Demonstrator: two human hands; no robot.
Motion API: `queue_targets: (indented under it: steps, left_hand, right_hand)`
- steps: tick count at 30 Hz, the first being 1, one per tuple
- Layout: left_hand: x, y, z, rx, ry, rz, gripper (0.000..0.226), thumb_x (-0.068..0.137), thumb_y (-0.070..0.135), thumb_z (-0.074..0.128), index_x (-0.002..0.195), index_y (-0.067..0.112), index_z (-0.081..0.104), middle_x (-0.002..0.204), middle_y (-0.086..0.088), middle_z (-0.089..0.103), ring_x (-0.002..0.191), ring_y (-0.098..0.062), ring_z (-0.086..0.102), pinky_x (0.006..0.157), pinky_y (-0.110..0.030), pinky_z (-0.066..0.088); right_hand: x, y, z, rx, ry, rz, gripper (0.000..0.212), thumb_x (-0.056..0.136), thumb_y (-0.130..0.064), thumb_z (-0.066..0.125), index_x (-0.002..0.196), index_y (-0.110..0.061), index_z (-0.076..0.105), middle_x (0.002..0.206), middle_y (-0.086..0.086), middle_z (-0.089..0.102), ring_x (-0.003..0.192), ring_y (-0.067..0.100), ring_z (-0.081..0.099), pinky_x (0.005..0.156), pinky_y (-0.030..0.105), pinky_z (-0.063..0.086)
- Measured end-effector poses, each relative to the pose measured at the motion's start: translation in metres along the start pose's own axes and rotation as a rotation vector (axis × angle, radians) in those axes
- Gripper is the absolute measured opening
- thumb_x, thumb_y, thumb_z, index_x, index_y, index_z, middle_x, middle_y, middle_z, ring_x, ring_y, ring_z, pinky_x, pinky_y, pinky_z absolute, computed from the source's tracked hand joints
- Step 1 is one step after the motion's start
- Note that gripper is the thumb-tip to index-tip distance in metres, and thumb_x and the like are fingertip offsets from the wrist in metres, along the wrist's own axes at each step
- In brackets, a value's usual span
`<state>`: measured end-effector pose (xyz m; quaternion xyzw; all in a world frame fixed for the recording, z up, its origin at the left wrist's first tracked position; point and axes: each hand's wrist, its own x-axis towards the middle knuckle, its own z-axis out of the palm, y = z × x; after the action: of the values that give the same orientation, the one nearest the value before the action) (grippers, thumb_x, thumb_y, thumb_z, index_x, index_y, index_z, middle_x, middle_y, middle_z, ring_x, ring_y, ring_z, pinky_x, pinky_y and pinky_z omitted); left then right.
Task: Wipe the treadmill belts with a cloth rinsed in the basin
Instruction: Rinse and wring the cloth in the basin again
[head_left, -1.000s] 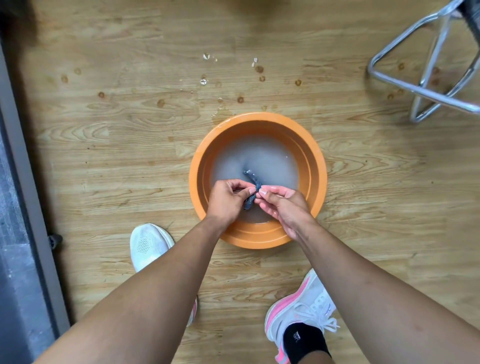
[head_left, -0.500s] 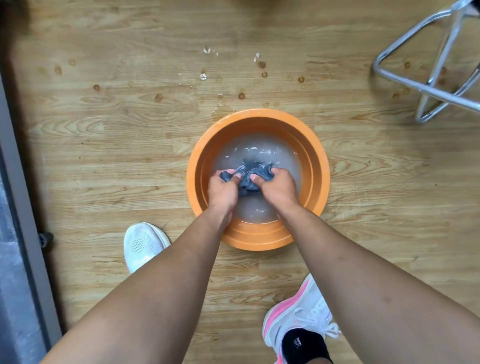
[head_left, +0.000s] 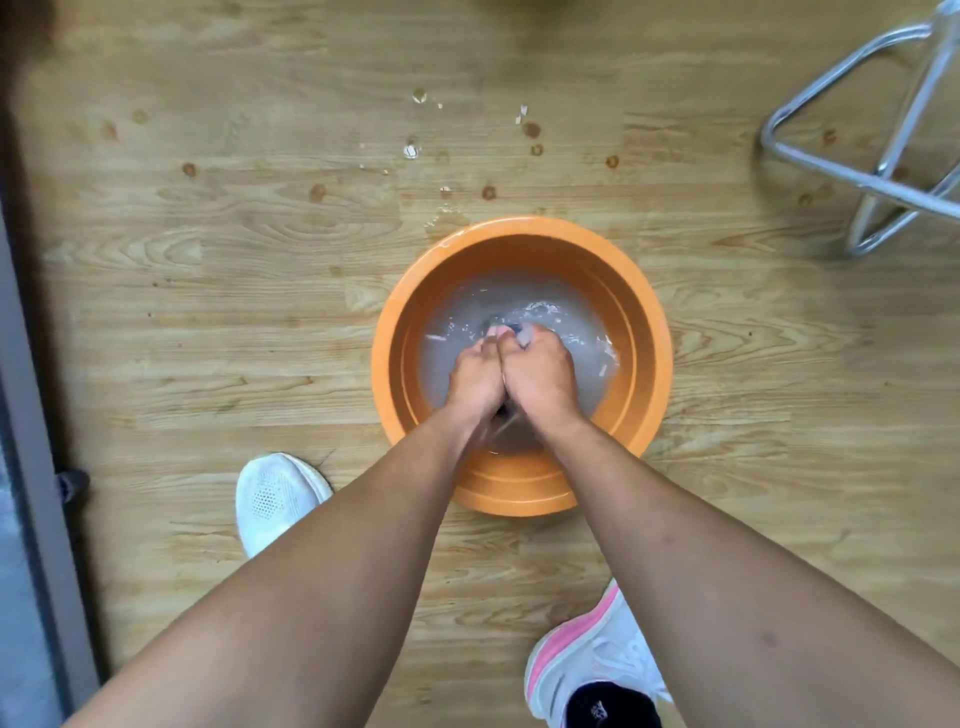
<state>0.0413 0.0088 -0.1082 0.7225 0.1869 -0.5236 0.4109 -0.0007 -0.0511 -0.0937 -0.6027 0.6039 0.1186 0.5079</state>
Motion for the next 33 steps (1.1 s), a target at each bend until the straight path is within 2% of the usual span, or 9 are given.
queue_targets:
  steps: [2,6,9,13,18,20,23,26,33]
  left_hand:
    - [-0.017,0.004,0.004,-0.166,0.031,-0.001,0.036,0.106,0.041,0.052,0.087,0.017,0.069,0.067,-0.007,0.066,0.053,-0.02,0.057,0.052,-0.023,0.043]
    - [-0.045,0.008,-0.001,-0.213,0.046,0.031,0.03,0.105,0.032,0.06,0.079,0.018,0.066,0.05,0.004,0.052,0.043,-0.013,0.041,0.04,-0.018,0.025]
    - [-0.054,0.012,-0.015,-0.194,0.004,0.093,0.031,0.098,0.03,0.069,0.07,0.021,0.062,0.054,0.007,0.055,0.045,-0.01,0.047,0.04,-0.02,0.027]
    - [-0.033,0.008,-0.024,-0.174,0.179,0.095,0.022,0.083,0.041,0.065,0.07,0.024,0.062,0.07,0.0,0.06,0.068,-0.02,0.053,0.064,-0.034,0.038]
    - [-0.005,0.014,-0.009,0.083,0.237,0.049,0.043,0.105,0.029,0.054,0.144,0.011,0.053,0.138,-0.013,0.065,0.129,-0.034,0.06,0.111,-0.038,0.045]
    - [0.0,0.013,-0.002,0.198,0.161,0.067,0.04,0.099,0.017,0.055,0.14,0.016,0.054,0.13,-0.012,0.068,0.121,-0.032,0.064,0.106,-0.036,0.048]
    - [0.009,0.005,0.004,0.242,0.021,0.01,0.027,0.091,0.039,0.05,0.106,0.021,0.062,0.108,-0.01,0.075,0.099,-0.033,0.073,0.077,-0.041,0.062]
    - [-0.007,0.009,-0.001,0.159,-0.012,-0.086,0.054,0.108,0.058,0.034,0.091,0.017,0.064,0.07,-0.007,0.063,0.056,-0.023,0.059,0.04,-0.019,0.039]
    - [-0.048,0.01,-0.034,0.055,-0.087,0.045,0.04,0.109,0.049,0.045,0.093,0.022,0.069,0.05,0.012,0.053,0.042,-0.007,0.045,0.039,-0.017,0.03]
  right_hand:
    - [0.007,-0.006,-0.004,0.014,0.009,0.078,0.032,0.102,-0.031,0.06,0.127,-0.013,0.069,0.12,0.014,0.073,0.115,0.032,0.067,0.096,0.033,0.05]
    - [0.01,-0.013,-0.004,0.011,-0.009,0.073,0.019,0.101,-0.023,0.058,0.084,-0.014,0.059,0.09,0.006,0.067,0.087,0.029,0.059,0.072,0.03,0.04]
    - [0.009,-0.008,-0.011,-0.076,0.031,0.034,0.022,0.102,-0.032,0.056,0.089,-0.016,0.063,0.099,0.011,0.072,0.096,0.035,0.066,0.076,0.035,0.044]
    - [0.016,0.009,-0.025,-0.126,0.118,0.074,0.031,0.107,-0.035,0.05,0.126,-0.016,0.063,0.12,0.017,0.07,0.11,0.039,0.066,0.08,0.036,0.042]
    - [0.013,0.026,-0.024,0.269,0.209,0.192,0.023,0.099,-0.023,0.061,0.111,-0.008,0.074,0.105,0.016,0.074,0.097,0.035,0.074,0.072,0.039,0.062]
    - [0.004,0.024,-0.016,0.366,0.134,0.154,0.018,0.092,-0.023,0.066,0.082,-0.009,0.073,0.08,0.012,0.073,0.076,0.024,0.072,0.063,0.04,0.061]
    - [-0.003,0.02,-0.009,0.234,0.082,0.053,0.041,0.087,-0.036,0.07,0.066,-0.003,0.057,0.056,0.002,0.057,0.056,0.016,0.052,0.058,0.035,0.042]
    - [-0.005,0.011,-0.004,0.122,0.026,0.05,0.04,0.095,-0.028,0.069,0.063,-0.011,0.051,0.059,0.003,0.057,0.057,0.021,0.051,0.058,0.033,0.038]
    - [0.006,-0.022,-0.008,-0.321,-0.127,-0.139,0.02,0.095,-0.015,0.061,0.076,-0.014,0.055,0.078,0.01,0.06,0.076,0.035,0.051,0.067,0.033,0.039]
